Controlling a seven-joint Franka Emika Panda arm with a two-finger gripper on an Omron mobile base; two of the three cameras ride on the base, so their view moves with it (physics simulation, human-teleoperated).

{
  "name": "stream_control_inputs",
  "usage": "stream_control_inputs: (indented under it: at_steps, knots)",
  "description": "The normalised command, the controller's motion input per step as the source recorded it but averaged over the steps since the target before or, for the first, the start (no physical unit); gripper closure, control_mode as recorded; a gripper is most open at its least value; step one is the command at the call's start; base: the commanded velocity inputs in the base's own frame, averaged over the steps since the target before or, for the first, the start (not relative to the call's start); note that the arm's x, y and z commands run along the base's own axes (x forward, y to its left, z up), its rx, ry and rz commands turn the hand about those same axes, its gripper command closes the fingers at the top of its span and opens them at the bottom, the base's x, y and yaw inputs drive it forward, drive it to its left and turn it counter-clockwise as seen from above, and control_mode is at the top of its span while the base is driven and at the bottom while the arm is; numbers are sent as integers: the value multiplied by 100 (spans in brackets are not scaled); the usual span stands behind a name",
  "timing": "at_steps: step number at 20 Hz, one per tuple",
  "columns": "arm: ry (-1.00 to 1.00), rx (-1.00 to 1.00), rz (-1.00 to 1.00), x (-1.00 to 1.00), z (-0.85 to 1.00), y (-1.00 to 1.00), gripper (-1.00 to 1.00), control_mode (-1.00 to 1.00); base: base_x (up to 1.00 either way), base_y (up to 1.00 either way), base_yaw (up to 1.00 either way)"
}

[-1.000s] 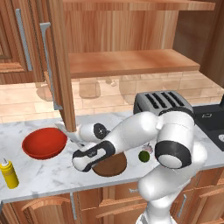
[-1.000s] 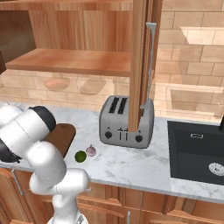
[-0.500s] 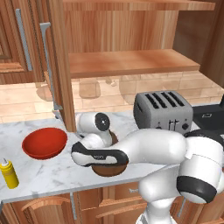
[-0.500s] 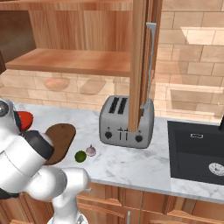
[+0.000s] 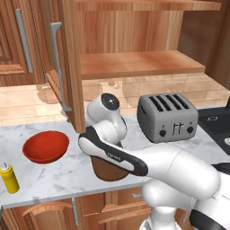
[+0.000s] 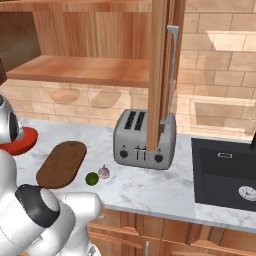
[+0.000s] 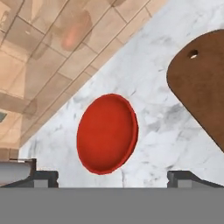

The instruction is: Open the cabinet. Place the bowl and condiment on the counter. Then place the lime and garlic on the cutting board.

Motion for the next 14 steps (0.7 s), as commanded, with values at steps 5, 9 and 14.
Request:
stream_control_inputs:
  at_steps: [5,9,14]
  knots:
    - [4,-15,0,-54,-1,-93,-100,-100,0,0,0]
    - [0,-11,1,-65,-17,-69,-100,-100,0,0,0]
    - [-1,-5,12,-91,-16,-84,-100,-100,0,0,0]
